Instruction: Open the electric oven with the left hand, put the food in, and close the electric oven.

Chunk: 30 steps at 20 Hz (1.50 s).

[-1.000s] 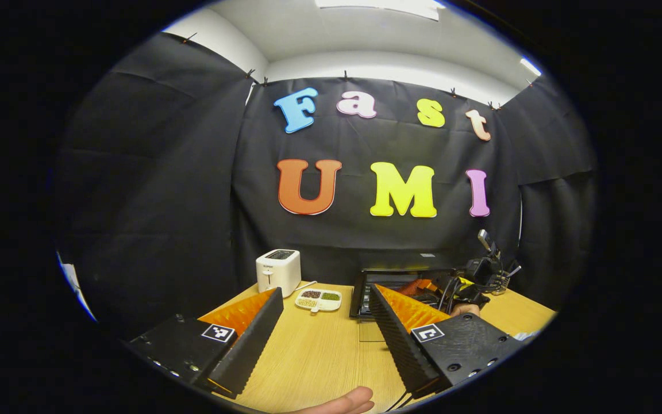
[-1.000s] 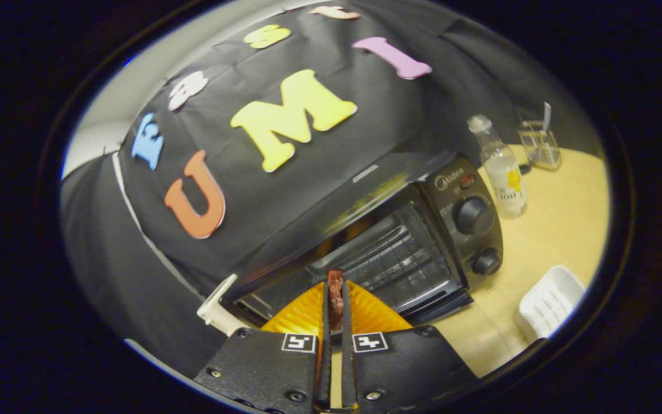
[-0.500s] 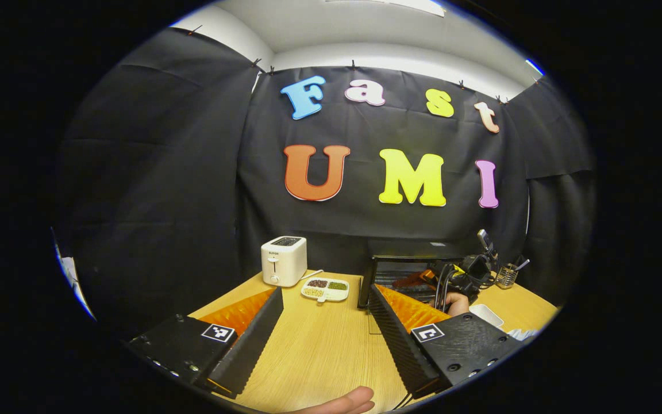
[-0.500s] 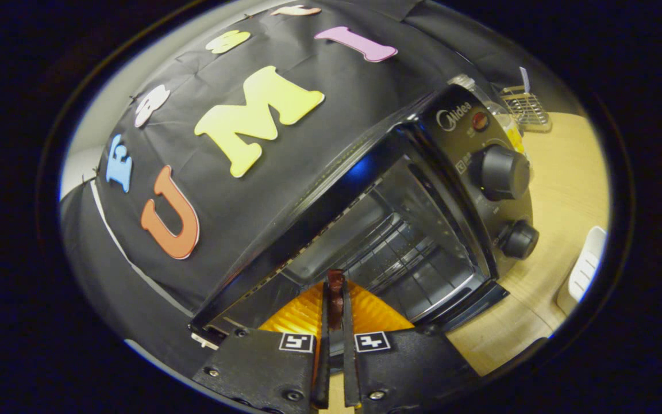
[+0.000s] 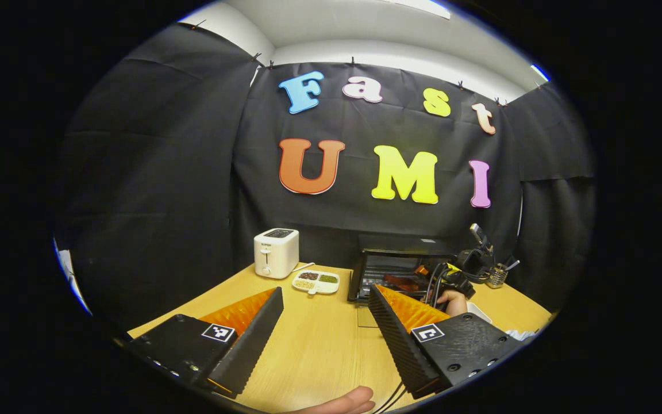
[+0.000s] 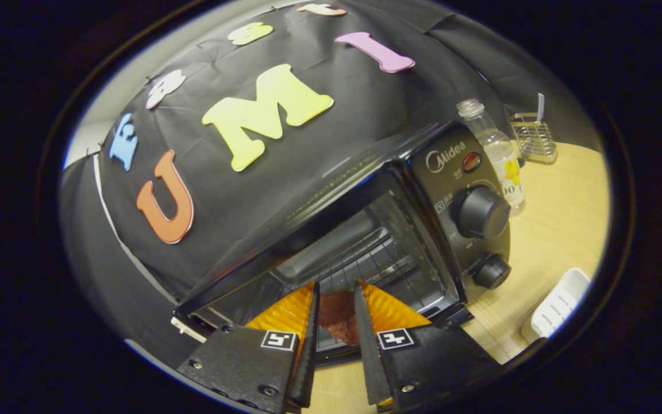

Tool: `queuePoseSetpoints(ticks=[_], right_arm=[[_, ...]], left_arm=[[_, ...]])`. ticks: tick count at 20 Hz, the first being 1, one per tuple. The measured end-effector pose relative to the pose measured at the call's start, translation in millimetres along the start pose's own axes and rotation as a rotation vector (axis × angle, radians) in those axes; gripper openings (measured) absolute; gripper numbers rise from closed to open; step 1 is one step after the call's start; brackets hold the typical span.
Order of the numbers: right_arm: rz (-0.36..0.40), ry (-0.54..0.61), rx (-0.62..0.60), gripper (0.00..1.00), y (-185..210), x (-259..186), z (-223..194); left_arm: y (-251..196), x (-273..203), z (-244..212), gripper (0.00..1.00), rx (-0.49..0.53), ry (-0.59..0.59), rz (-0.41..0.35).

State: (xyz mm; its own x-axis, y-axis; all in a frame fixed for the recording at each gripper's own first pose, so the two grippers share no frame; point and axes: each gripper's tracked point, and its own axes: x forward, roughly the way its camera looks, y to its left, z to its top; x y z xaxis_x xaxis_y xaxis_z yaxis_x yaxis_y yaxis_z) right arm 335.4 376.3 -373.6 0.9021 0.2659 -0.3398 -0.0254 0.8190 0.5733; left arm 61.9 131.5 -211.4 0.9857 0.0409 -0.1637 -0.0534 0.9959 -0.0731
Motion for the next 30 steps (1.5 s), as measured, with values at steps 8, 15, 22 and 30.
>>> queuePoseSetpoints(ticks=[8,15,22,30], right_arm=[[0.109,-0.046,-0.214,0.64,17,-98,25],[0.148,-0.124,-0.394,0.87,5,-192,83],[0.142,-0.245,-0.477,0.97,-32,-280,181],[0.095,-0.367,-0.576,1.0,-71,-352,256]], left_arm=[[-28,-18,6,0.95,0.077,-0.005,0.013],[-61,-12,2,0.95,0.081,0.02,0.001],[-101,25,-31,0.96,0.101,0.1,-0.045],[-143,79,-95,0.96,0.102,0.214,-0.137]])
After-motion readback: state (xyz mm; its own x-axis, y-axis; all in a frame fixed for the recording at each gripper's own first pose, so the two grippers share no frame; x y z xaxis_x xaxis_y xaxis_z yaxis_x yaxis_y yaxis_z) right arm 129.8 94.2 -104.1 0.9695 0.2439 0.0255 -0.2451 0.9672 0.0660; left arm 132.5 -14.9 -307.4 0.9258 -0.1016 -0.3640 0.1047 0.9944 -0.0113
